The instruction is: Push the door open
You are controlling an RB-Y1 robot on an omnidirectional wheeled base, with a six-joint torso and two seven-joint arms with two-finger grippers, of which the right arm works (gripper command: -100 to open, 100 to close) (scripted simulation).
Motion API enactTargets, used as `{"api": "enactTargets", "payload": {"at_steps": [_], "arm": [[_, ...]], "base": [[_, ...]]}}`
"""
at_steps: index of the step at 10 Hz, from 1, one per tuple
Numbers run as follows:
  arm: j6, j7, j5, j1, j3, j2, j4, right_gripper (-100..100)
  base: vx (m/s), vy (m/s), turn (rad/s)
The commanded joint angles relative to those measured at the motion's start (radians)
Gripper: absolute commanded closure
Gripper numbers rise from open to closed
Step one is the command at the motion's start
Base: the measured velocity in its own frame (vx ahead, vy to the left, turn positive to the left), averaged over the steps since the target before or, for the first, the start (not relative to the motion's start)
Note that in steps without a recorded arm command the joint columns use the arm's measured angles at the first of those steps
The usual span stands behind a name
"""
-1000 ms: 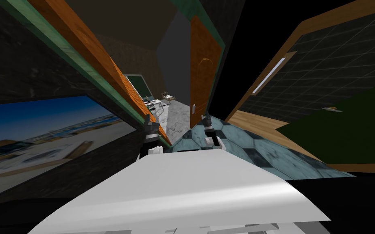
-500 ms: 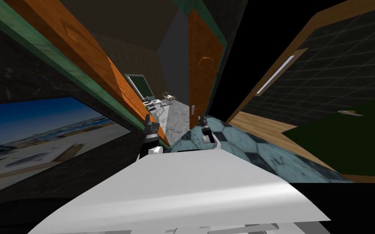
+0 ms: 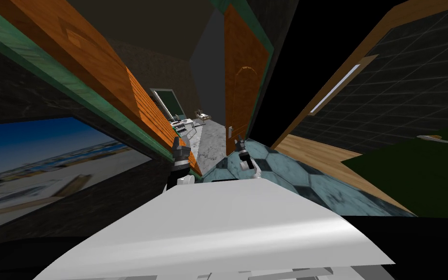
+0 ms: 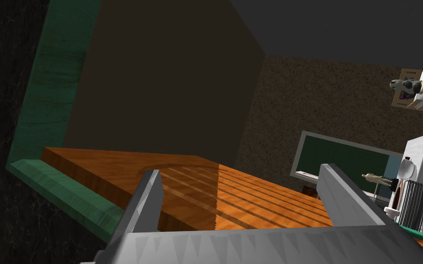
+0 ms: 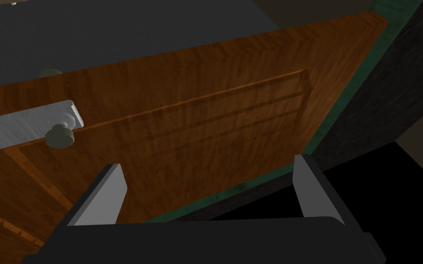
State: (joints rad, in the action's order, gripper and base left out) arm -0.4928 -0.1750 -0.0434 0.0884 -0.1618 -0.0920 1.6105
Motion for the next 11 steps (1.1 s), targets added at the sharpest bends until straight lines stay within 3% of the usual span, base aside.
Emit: {"api": "enactTargets", "payload": {"at_steps": [1,2,3,5,6,9,10,11], "arm": [[-0.007,-0.006,0.000,-0.035,-0.009,0.001,-0.050,-100],[-0.008,-0.010,0.000,-0.057,-0.014,0.000,-0.083,-100],[-0.008,-0.010,0.000,-0.057,-0.014,0.000,-0.095,-100],[-0.011,-0.018,0.000,-0.100,-0.026,-0.001,-0.155,-100],[-0.011,-0.018,0.000,-0.100,-0.026,-0.001,-0.166,-100],[-0.015,-0.030,0.000,-0.166,-0.044,-0.001,-0.263,-100],[-0.015,-0.030,0.000,-0.166,-0.044,-0.001,-0.271,-100],[-0.016,-0.034,0.000,-0.188,-0.050,-0.001,-0.298,-100]], "base": [[0.049,-0.086,0.050],[0.080,-0.117,0.076],[0.056,-0.084,0.030],[0.050,-0.071,0.048],[0.052,-0.063,0.028],[0.059,-0.087,0.052],[0.059,-0.092,0.031],[0.050,-0.068,0.041]]}}
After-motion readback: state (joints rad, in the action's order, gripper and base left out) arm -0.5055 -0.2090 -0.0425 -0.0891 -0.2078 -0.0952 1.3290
